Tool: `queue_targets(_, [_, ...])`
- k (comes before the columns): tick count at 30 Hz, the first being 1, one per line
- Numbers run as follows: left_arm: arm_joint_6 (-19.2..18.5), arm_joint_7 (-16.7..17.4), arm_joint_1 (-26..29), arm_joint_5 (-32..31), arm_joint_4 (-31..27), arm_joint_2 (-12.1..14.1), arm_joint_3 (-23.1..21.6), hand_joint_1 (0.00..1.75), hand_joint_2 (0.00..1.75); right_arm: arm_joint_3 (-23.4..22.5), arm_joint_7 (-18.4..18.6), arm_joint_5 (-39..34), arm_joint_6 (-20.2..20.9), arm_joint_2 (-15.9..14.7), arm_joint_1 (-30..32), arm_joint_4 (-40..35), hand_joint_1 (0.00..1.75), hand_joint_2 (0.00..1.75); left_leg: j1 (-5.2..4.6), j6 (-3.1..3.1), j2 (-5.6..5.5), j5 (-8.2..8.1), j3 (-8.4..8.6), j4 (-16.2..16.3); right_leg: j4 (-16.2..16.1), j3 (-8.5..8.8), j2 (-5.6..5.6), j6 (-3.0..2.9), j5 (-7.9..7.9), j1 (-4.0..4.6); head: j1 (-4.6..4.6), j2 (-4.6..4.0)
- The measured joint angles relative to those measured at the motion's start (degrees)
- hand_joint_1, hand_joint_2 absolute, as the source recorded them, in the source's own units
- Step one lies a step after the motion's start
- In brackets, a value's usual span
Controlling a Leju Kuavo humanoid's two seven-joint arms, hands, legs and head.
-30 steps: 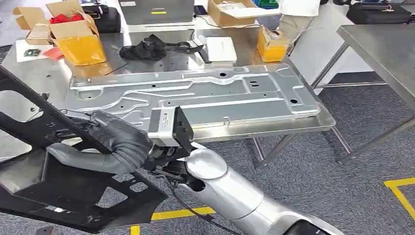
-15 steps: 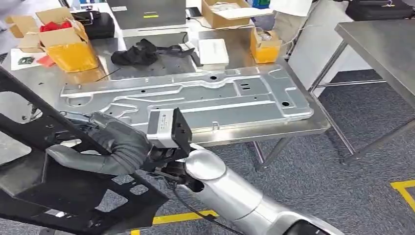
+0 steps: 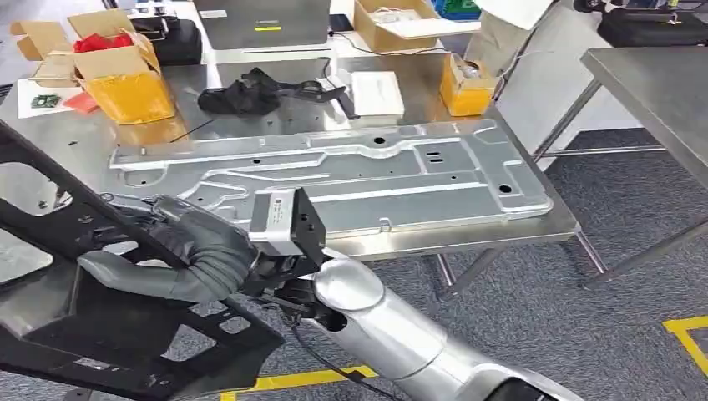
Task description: Take the parts from the cabinet and place them on the table.
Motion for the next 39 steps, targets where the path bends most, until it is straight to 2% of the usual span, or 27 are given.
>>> queue_targets(1, [0.00, 0.00, 0.00, 0.00, 0.00, 0.00, 0.00, 0.00, 1.75, 0.07, 0.02, 0.00, 0.04, -0.13, 0.12, 0.04, 1.75, 1.75, 0.00, 0.02, -0.01, -0.19, 0.13, 0.01, 4.13, -2.61, 0.00, 0.15, -0.92, -0.11, 0.00, 0.00])
queue_targets(2, [0.00, 0.00, 0.07, 0.00, 0.00, 0.00, 0.00, 0.00, 1.75, 0.09, 0.02, -0.02, 0.09, -0.24, 0.23, 0.07, 1.75, 1.75, 0.00, -0.02, -0.03, -0.41, 0.38, 0.01, 5.46, -3.99, 0.00, 0.22, -0.27, -0.21, 0.00, 0.00])
queue_targets(3, [0.00, 0.00, 0.14, -0.02, 0.00, 0.00, 0.00, 0.00, 1.75, 0.11, 0.02, -0.02, 0.09, -0.26, 0.22, 0.11, 1.75, 1.75, 0.00, -0.06, -0.08, -0.70, 0.77, 0.01, 3.84, -3.77, -0.01, 0.19, 1.75, -0.27, 0.00, 0.00])
queue_targets(5, [0.00, 0.00, 0.08, -0.07, 0.00, 0.00, 0.00, 0.00, 1.75, 0.20, 0.02, -0.02, 0.20, -0.22, 0.07, 0.09, 1.75, 1.75, -0.01, -0.36, -0.34, -1.37, 1.81, -0.01, -5.67, -0.19, 0.01, -0.35, 8.06, -0.22, 0.00, 0.00])
queue_targets(6, [0.00, 0.00, 0.07, -0.07, 0.00, 0.00, 0.00, 0.00, 1.75, 0.20, 0.02, -0.02, 0.22, -0.22, 0.01, 0.11, 1.75, 1.75, 0.03, -0.58, -0.35, -1.71, 2.12, -0.13, -10.35, 1.55, 0.02, -0.87, 10.44, -0.07, 0.02, 0.00])
queue_targets(7, [-0.02, -0.02, -0.08, -0.09, 0.02, -0.11, 0.00, 0.00, 1.75, 0.20, 0.00, -0.04, 0.22, -0.26, -0.01, 0.13, 1.75, 1.75, -0.17, -0.90, -0.43, -1.88, 2.33, -0.23, -10.66, 2.34, 0.03, -1.17, 9.43, 0.29, -0.20, 0.00])
queue_targets(11, [-0.07, -0.04, -0.13, -0.50, 0.02, -0.11, 0.00, 0.00, 1.75, 0.37, 0.09, -0.04, 0.24, -0.13, -0.08, 0.09, 1.75, 1.75, -0.07, -2.32, -0.27, -2.18, 2.93, -1.07, -12.56, 2.93, 0.14, -2.19, 8.84, 0.33, -0.11, 0.00])
queue_targets(13, [-0.13, -0.13, -0.19, -0.68, 0.02, -0.15, -0.02, 0.00, 1.75, 0.44, 0.11, -0.04, 0.26, 0.15, -0.18, 0.09, 1.75, 1.75, 0.09, -2.43, -0.14, -3.63, 2.08, 1.21, -13.55, 4.00, -0.04, -2.70, 8.92, 0.02, -0.15, 0.00])
queue_targets(14, [-0.13, -0.13, -0.18, -0.68, 0.02, -0.15, 0.00, 0.00, 1.75, 0.50, 0.11, -0.04, 0.33, 0.24, -0.23, 0.11, 1.75, 1.75, 0.02, -2.51, -0.15, -5.36, 0.12, 4.89, -13.56, 4.22, -0.10, -2.90, 8.77, 0.03, -0.18, 0.00])
queue_targets(15, [-0.13, -0.13, -0.10, -0.68, 0.02, -0.07, 0.00, 0.00, 1.75, 0.55, 0.11, -0.04, 0.39, 0.24, -0.06, 0.15, 1.75, 1.75, -0.04, -2.69, -0.15, -7.38, -2.75, 10.04, -13.56, 4.44, -0.11, -3.18, 8.56, 0.13, -0.17, 0.00])
queue_targets(16, [-0.13, -0.13, 0.02, -0.79, 0.02, -0.07, 0.00, 0.00, 1.75, 0.59, 0.13, -0.04, 0.39, 0.24, 0.11, 0.20, 1.75, 1.75, -0.06, -2.81, -0.15, -8.57, -5.35, 14.26, -13.54, 4.56, -0.09, -3.29, 8.35, 0.20, -0.18, 0.00])
queue_targets(17, [-0.13, -0.13, 0.12, -0.83, 0.02, -0.07, 0.00, 0.00, 1.75, 0.66, 0.13, -0.04, 0.42, 0.24, 0.27, 0.22, 1.75, 1.75, -0.06, -2.87, -0.13, -8.39, -7.18, 16.61, -13.53, 4.78, 0.01, -3.30, 8.14, 0.25, -0.17, 0.00])
queue_targets(18, [-0.15, -0.13, 0.14, -0.83, 0.02, -0.07, 0.00, 0.00, 1.75, 0.74, 0.20, -0.04, 0.42, 0.24, 0.27, 0.26, 1.75, 1.75, -0.05, -2.93, -0.11, -6.75, -7.43, 15.87, -13.52, 5.13, 0.12, -3.27, 7.86, 0.25, -0.17, 0.00])
queue_targets(19, [-0.15, -0.15, 0.10, -0.81, 0.02, -0.07, 0.00, 0.00, 1.75, 0.85, 0.22, -0.04, 0.42, 0.24, 0.22, 0.28, 1.75, 1.75, -0.03, -2.94, -0.08, -3.95, -6.42, 12.59, -13.49, 5.58, 0.19, -3.15, 7.51, 0.25, -0.18, 0.00])
queue_targets(20, [-0.15, -0.20, 0.05, -0.81, 0.00, -0.02, 0.00, 0.00, 1.75, 1.01, 0.26, -0.07, 0.44, 0.24, 0.15, 0.28, 1.75, 1.75, -0.02, -2.91, -0.06, -0.59, -4.49, 7.62, -13.43, 6.22, 0.26, -3.01, 7.05, 0.24, -0.18, 0.00])
queue_targets(21, [-0.15, -0.20, 0.05, -0.81, 0.00, 0.00, 0.00, 0.00, 1.75, 1.05, 0.28, -0.07, 0.44, 0.24, 0.14, 0.28, 1.75, 1.75, -0.02, -2.88, -0.05, 0.21, -4.00, 6.34, -13.41, 6.35, 0.26, -2.95, 6.93, 0.24, -0.18, 0.00])
queue_targets(27, [-0.15, -0.20, 0.05, -0.81, 0.00, 0.04, 0.00, 0.00, 1.75, 1.05, 0.31, -0.07, 0.44, 0.26, 0.14, 0.28, 1.75, 1.75, -0.02, -2.87, -0.04, 0.78, -3.61, 5.40, -13.40, 6.47, 0.26, -2.91, 6.84, 0.23, -0.18, 0.00])
queue_targets(28, [-0.18, -0.24, -0.03, -0.83, 0.02, 0.07, -0.02, 0.00, 1.75, 1.14, 0.48, -0.22, 0.48, 0.26, -0.09, 0.35, 1.75, 1.75, -0.33, -2.41, 0.00, 1.67, -1.34, 0.70, -12.92, 6.90, 0.35, -2.18, 6.00, 0.69, -0.22, 0.00])
queue_targets(29, [-0.20, -0.37, -0.06, -0.83, 0.02, 0.07, -0.02, 0.00, 1.75, 1.40, 0.68, -0.26, 0.52, 0.28, -0.24, 0.31, 1.75, 1.75, -0.52, -1.27, -0.08, 0.76, -1.31, 0.39, -13.15, 6.80, 0.30, -1.76, 5.84, 0.61, -0.11, 0.00])
queue_targets(30, [-0.24, -0.39, -0.22, -0.83, 0.00, 0.07, -0.02, 0.00, 1.75, 1.66, 0.79, -0.44, 0.52, 0.26, -0.92, 0.07, 1.75, 1.75, -0.04, -0.11, -0.02, 0.23, -0.29, 0.02, -2.90, 1.96, 0.04, -0.20, 0.74, 0.06, -0.02, 0.00])
queue_targets(31, [-0.22, -0.39, -0.24, -0.83, 0.00, 0.07, 0.00, 0.00, 1.75, 1.77, 0.87, -0.57, 0.52, 0.20, -0.85, 0.07, 1.75, 1.75, -0.04, -0.05, -0.02, 0.04, -0.18, 0.03, 2.13, -1.02, 0.01, -0.02, -0.79, -0.08, -0.02, 0.00])
queue_targets(32, [-0.22, -0.39, -0.22, -0.83, 0.00, 0.07, -0.02, 0.00, 1.75, 1.88, 0.96, -0.63, 0.46, 0.15, -0.85, 0.09, 1.75, 1.75, -0.04, -0.07, -0.03, -0.12, -0.06, 0.04, 4.97, -3.06, 0.00, 0.02, -0.99, -0.13, 0.00, 0.00])
queue_targets(33, [-0.20, -0.39, -0.17, -0.83, 0.02, 0.07, 0.00, 0.00, 1.75, 1.95, 0.96, -0.70, 0.39, 0.11, -0.85, 0.09, 1.75, 1.75, -0.04, -0.07, -0.06, -0.30, 0.18, 0.04, 5.05, -3.80, 0.01, 0.03, 0.06, -0.14, -0.02, 0.00])
queue_targets(34, [-0.20, -0.39, -0.10, -0.83, 0.00, 0.07, -0.02, 0.00, 1.75, 1.99, 0.96, -0.76, 0.39, 0.11, -0.88, 0.07, 1.75, 1.75, -0.05, -0.13, -0.14, -0.61, 0.60, 0.04, 2.26, -3.04, 0.01, -0.11, 2.68, -0.13, -0.02, 0.00])
queue_targets(36, [-0.17, -0.39, -0.14, -0.83, 0.02, 0.07, 0.00, 0.00, 1.75, 2.10, 0.94, -0.83, 0.39, 0.11, -1.02, -0.02, 1.75, 1.75, -0.15, -0.39, -0.36, -1.26, 1.65, 0.00, -7.91, 0.94, 0.03, -0.90, 9.08, 0.07, -0.02, 0.00])
queue_targets(37, [-0.17, -0.39, -0.13, -0.85, 0.02, 0.05, -0.02, 0.00, 1.75, 2.10, 0.94, -0.85, 0.39, 0.09, -1.03, 0.00, 1.75, 1.75, -0.03, -0.57, -0.37, -1.55, 1.95, -0.21, -10.77, 2.32, 0.08, -1.48, 9.56, 0.34, -0.11, 0.00])
queue_targets(39, [-0.17, -0.44, -0.23, -0.87, 0.02, -0.04, -0.02, 0.00, 1.75, 2.12, 0.96, -0.85, 0.24, 0.09, -1.13, 0.04, 1.75, 1.75, -0.16, -1.22, -0.34, -1.66, 1.83, -0.29, -12.03, 2.77, 0.05, -1.97, 9.01, 0.72, 0.00, 0.00])
